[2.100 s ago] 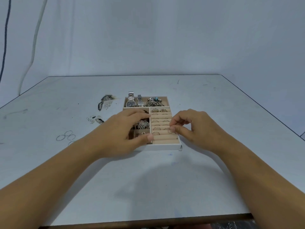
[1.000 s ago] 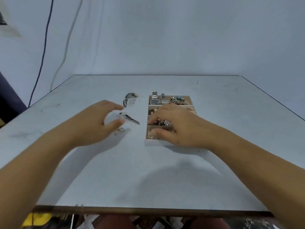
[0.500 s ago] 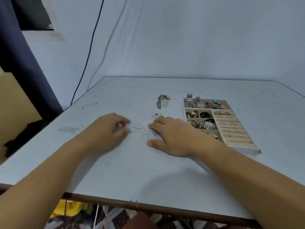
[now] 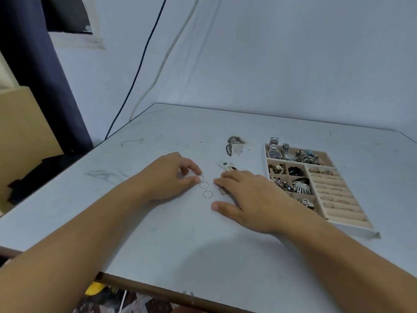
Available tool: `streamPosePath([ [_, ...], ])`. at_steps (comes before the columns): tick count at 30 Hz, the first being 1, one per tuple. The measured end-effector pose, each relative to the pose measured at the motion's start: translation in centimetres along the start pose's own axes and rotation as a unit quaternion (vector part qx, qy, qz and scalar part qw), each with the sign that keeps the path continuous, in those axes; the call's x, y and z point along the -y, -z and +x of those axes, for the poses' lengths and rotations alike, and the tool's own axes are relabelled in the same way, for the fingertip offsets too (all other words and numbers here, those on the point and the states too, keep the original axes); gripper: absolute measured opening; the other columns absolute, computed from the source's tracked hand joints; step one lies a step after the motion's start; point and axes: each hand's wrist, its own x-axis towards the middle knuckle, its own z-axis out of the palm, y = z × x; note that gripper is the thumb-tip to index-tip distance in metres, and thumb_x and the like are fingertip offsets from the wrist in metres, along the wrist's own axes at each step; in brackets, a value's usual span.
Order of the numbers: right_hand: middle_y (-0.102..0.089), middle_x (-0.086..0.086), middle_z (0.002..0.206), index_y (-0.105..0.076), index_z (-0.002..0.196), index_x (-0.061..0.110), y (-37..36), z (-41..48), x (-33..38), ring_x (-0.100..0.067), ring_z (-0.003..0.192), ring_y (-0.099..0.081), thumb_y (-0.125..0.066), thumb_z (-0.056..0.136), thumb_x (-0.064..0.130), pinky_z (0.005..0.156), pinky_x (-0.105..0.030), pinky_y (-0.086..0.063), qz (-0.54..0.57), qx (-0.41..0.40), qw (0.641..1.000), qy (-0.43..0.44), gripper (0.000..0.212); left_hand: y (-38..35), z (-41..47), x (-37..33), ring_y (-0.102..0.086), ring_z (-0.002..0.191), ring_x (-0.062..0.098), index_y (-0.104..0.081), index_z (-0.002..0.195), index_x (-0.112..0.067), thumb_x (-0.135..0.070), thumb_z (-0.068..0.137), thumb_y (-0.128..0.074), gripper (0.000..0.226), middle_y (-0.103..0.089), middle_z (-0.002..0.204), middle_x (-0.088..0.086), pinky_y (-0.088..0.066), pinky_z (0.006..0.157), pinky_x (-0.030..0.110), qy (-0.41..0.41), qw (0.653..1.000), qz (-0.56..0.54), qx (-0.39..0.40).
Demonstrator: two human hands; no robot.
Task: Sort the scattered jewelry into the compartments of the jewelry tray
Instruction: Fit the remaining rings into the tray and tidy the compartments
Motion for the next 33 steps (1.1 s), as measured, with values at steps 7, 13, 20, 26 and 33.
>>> streamPosePath([
  [7, -0.039, 0.011, 0.142, -0.038, 0.139, 0.031, 0.0, 0.1, -0.1, -0.013, 0.128, -0.038, -0.033, 0.088, 0.067, 0.102, -0.034, -0.036, 0.018, -0.006, 1.000, -0.001, 0.063, 1.1, 1.8, -1.0, -0.055, 0.072, 0.003, -0.064, 0.091, -0.032, -0.044, 0.082, -0.067, 0.015, -0.063, 0.085, -0.011, -0.043, 0.068, 0.018, 0.039, 0.994, 0.016, 0.101],
  [13, -0.041, 0.011, 0.140, -0.040, 0.138, 0.031, 0.2, 0.0, -0.2, -0.013, 0.126, -0.040, -0.035, 0.088, 0.066, 0.102, -0.035, -0.037, 0.025, -0.008, 1.000, -0.001, 0.061, 1.7, 2.2, -1.4, -0.050, 0.063, -0.002, -0.061, 0.095, -0.037, -0.041, 0.085, -0.063, 0.011, -0.057, 0.080, -0.013, -0.037, 0.065, 0.017, 0.028, 0.988, 0.008, 0.152],
  [20, -0.040, 0.011, 0.141, -0.039, 0.139, 0.031, 0.2, -0.1, -0.2, -0.012, 0.129, -0.037, -0.037, 0.089, 0.064, 0.104, -0.034, -0.035, 0.033, -0.010, 0.999, -0.002, 0.060, 1.6, 2.2, -1.2, -0.048, 0.058, -0.003, -0.060, 0.081, -0.033, -0.038, 0.083, -0.066, 0.008, -0.056, 0.072, -0.016, -0.038, 0.064, 0.017, 0.025, 0.988, -0.024, 0.148],
  [26, -0.045, 0.012, 0.134, -0.045, 0.134, 0.032, 0.5, 0.1, -0.1, -0.013, 0.122, -0.043, -0.040, 0.088, 0.063, 0.099, -0.034, -0.038, 0.048, -0.011, 0.999, -0.011, 0.055, 1.7, 0.9, -1.0, -0.047, 0.056, 0.001, -0.063, 0.071, -0.021, -0.023, 0.079, -0.074, 0.014, -0.059, 0.065, -0.010, -0.038, 0.055, 0.007, 0.035, 0.990, -0.133, 0.013],
  [33, -0.048, 0.010, 0.097, -0.060, 0.109, 0.029, 1.4, 1.4, 1.5, -0.010, 0.091, -0.042, -0.052, 0.086, 0.058, 0.085, -0.030, -0.039, 0.074, -0.030, 0.996, -0.028, 0.038, 2.5, -2.4, -0.2, -0.055, 0.061, -0.005, -0.065, 0.067, -0.028, -0.029, 0.075, -0.076, 0.013, -0.064, 0.065, -0.011, -0.038, 0.053, 0.005, 0.075, 0.991, -0.036, -0.104],
])
